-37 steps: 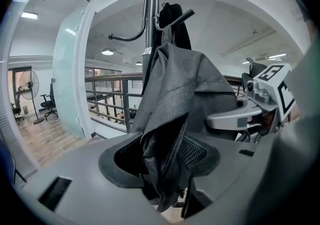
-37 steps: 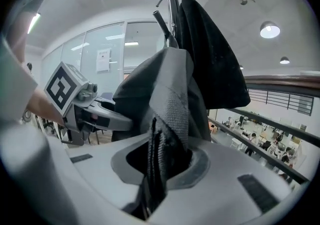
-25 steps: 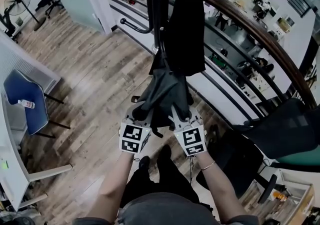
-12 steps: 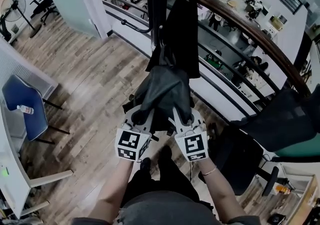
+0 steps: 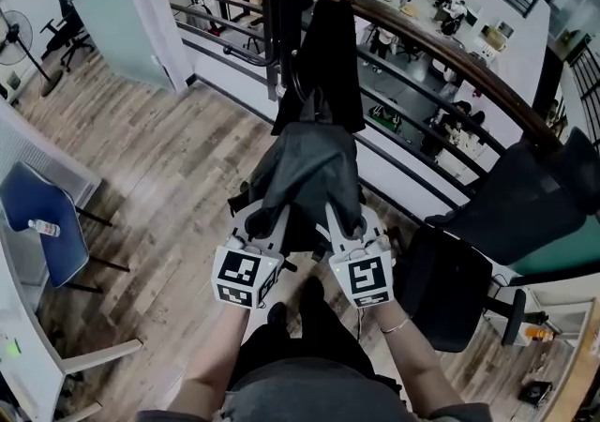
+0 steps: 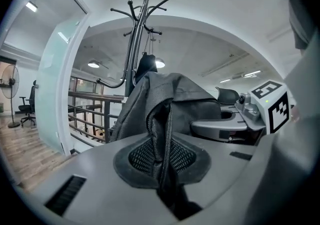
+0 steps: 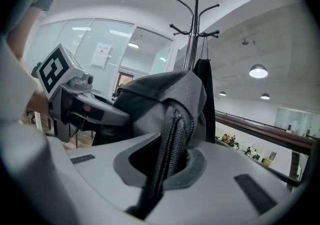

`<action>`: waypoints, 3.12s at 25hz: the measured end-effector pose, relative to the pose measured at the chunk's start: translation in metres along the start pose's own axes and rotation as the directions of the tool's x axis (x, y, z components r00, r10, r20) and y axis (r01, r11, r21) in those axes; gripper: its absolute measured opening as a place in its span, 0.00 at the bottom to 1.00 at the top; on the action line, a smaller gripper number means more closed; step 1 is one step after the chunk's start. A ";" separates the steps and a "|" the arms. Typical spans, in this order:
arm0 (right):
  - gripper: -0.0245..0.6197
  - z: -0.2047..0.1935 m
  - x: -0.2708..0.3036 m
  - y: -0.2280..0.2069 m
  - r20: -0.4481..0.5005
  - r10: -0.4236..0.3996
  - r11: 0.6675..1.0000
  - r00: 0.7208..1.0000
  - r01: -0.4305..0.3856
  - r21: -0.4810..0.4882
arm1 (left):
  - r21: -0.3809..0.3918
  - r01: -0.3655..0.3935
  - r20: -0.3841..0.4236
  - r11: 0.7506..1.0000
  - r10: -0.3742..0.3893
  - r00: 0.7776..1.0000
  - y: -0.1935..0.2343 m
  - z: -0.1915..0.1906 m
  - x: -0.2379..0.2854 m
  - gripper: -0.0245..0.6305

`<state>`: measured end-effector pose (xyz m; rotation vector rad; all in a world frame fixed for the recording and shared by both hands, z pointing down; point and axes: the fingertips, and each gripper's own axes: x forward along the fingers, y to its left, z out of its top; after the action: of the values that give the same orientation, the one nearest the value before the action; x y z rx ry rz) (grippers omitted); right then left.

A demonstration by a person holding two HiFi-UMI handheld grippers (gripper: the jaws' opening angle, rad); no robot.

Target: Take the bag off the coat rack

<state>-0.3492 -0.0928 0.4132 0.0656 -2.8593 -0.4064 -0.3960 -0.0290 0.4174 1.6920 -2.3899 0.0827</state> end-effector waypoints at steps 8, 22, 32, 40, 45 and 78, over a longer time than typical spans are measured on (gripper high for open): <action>0.06 0.004 -0.031 0.020 -0.029 -0.095 0.995 0.995 0.096 0.042 | 0.023 0.107 0.015 0.994 -0.107 0.994 -0.015 0.002 -0.025 0.12; 0.06 -0.004 -0.130 0.019 -0.113 -0.369 0.917 0.922 0.381 0.117 | 0.106 0.405 0.010 0.908 -0.408 0.913 -0.098 0.012 -0.039 0.12; 0.05 -0.013 -0.227 -0.009 -0.166 -0.563 0.801 0.810 0.584 0.133 | 0.140 0.599 0.003 0.788 -0.606 0.796 -0.196 0.029 -0.033 0.12; 0.06 -0.006 -0.304 -0.039 -0.178 -0.663 0.710 0.727 0.686 0.157 | 0.175 0.694 0.006 0.698 -0.706 0.708 -0.274 0.060 -0.032 0.12; 0.06 -0.005 -0.347 -0.053 -0.169 -0.717 0.657 0.676 0.737 0.159 | 0.203 0.735 0.013 0.647 -0.752 0.659 -0.319 0.074 -0.034 0.12; 0.06 -0.142 -0.556 -0.205 -0.295 -0.823 0.426 0.485 0.871 0.243 | 0.199 0.865 -0.112 0.462 -0.866 0.488 -0.603 0.041 0.071 0.12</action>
<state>0.2264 -0.2833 0.3534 1.6155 -2.4670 0.0027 0.1416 -0.3059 0.3464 2.8050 -1.2279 0.1905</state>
